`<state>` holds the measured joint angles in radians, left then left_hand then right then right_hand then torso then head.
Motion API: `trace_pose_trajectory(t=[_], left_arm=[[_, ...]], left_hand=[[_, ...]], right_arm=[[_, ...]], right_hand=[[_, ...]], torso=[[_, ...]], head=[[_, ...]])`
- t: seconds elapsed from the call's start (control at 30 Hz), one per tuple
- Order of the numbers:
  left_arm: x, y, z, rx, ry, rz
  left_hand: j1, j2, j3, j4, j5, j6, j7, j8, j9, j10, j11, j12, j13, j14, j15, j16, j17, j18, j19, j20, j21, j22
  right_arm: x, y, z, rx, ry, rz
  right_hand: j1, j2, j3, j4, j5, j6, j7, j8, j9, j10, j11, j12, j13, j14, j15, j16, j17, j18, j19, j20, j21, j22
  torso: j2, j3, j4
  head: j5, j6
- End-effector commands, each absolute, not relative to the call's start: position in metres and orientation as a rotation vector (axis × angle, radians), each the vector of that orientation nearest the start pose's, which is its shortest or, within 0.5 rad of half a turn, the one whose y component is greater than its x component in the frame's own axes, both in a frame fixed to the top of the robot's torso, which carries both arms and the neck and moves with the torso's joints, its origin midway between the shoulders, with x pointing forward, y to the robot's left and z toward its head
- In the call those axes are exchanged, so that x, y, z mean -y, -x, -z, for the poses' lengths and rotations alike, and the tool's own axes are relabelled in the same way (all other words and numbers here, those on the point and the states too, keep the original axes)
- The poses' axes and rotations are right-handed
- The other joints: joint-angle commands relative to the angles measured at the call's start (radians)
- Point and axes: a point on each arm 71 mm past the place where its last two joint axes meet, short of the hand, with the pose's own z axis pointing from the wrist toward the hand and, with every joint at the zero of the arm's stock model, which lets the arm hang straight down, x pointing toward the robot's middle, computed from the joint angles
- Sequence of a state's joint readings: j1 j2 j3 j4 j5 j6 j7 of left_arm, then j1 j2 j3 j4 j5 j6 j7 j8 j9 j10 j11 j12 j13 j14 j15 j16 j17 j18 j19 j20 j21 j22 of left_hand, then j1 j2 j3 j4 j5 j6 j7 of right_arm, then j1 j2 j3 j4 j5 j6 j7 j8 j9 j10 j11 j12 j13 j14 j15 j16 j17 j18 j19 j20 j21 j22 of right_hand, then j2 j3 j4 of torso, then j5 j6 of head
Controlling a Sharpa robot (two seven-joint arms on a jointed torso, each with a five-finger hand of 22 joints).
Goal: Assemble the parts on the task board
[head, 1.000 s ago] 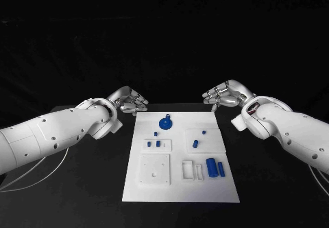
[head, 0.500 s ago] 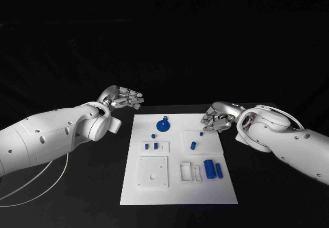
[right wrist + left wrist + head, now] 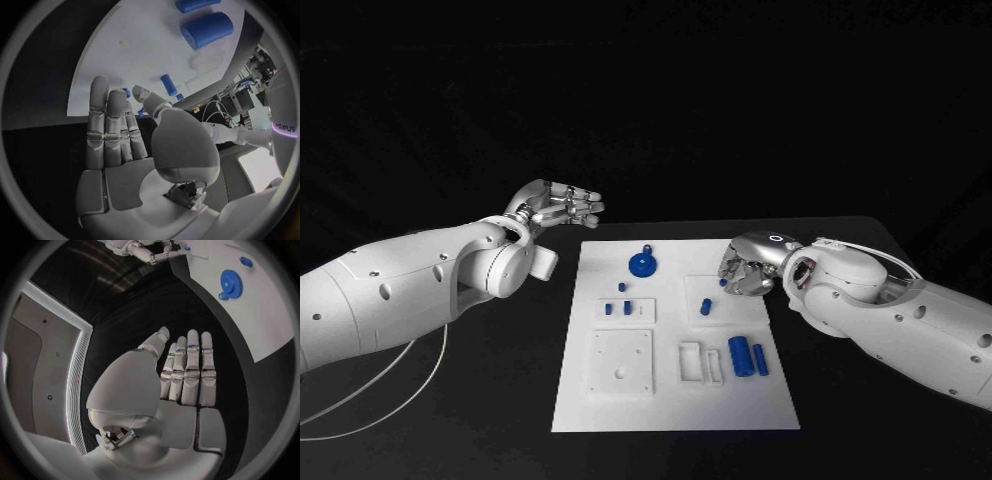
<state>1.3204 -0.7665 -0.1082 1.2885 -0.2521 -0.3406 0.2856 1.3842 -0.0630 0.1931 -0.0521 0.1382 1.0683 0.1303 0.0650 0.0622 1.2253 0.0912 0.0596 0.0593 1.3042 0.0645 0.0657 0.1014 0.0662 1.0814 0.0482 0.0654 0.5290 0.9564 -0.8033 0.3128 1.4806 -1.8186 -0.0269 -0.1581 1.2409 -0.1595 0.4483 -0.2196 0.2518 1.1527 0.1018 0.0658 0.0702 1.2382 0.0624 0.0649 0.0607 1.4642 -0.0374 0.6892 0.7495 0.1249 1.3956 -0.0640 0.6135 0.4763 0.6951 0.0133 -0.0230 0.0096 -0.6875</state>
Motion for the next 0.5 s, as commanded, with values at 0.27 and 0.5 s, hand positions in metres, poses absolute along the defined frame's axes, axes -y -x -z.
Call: trace_pose_trajectory(t=[0.27, 0.5], left_arm=[[-0.2402, -0.5428, 0.1525, -1.446, 0.857, 1.285], [-0.2403, -0.5429, 0.1527, -1.447, 0.86, 1.285]], left_hand=[[-0.001, 0.01, -0.012, -0.001, -0.004, -0.006, 0.001, -0.002, 0.001, -0.014, 0.004, -0.001, 0.0, -0.011, 0.004, -0.002, 0.001, -0.013, 0.011, 0.002, 0.005, -0.054], [-0.001, 0.011, -0.015, -0.001, -0.005, -0.007, 0.001, -0.002, 0.001, -0.017, 0.005, -0.001, 0.0, -0.013, 0.005, -0.002, 0.001, -0.013, 0.016, 0.003, 0.006, -0.084]], right_arm=[[0.1972, -0.4913, 0.2009, -1.722, 0.36, -0.381], [0.1949, -0.4922, 0.2045, -1.711, 0.358, -0.376]], right_hand=[[0.008, -0.016, 0.053, 0.01, -0.024, 0.006, 0.001, -0.003, 0.001, 0.008, -0.005, -0.004, -0.001, -0.009, -0.001, 0.017, 0.005, 0.005, -0.003, 0.002, 0.006, 0.029], [0.007, -0.018, 0.1, 0.021, -0.051, 0.014, -0.001, -0.003, 0.002, 0.015, -0.007, -0.004, -0.001, -0.009, -0.003, 0.029, 0.01, 0.006, -0.003, 0.0, 0.012, 0.051]], torso=[[0.0, 0.0014, -0.0016], [0.001, 0.0023, -0.0013]], head=[[0.003, -0.004], [0.003, -0.005]])
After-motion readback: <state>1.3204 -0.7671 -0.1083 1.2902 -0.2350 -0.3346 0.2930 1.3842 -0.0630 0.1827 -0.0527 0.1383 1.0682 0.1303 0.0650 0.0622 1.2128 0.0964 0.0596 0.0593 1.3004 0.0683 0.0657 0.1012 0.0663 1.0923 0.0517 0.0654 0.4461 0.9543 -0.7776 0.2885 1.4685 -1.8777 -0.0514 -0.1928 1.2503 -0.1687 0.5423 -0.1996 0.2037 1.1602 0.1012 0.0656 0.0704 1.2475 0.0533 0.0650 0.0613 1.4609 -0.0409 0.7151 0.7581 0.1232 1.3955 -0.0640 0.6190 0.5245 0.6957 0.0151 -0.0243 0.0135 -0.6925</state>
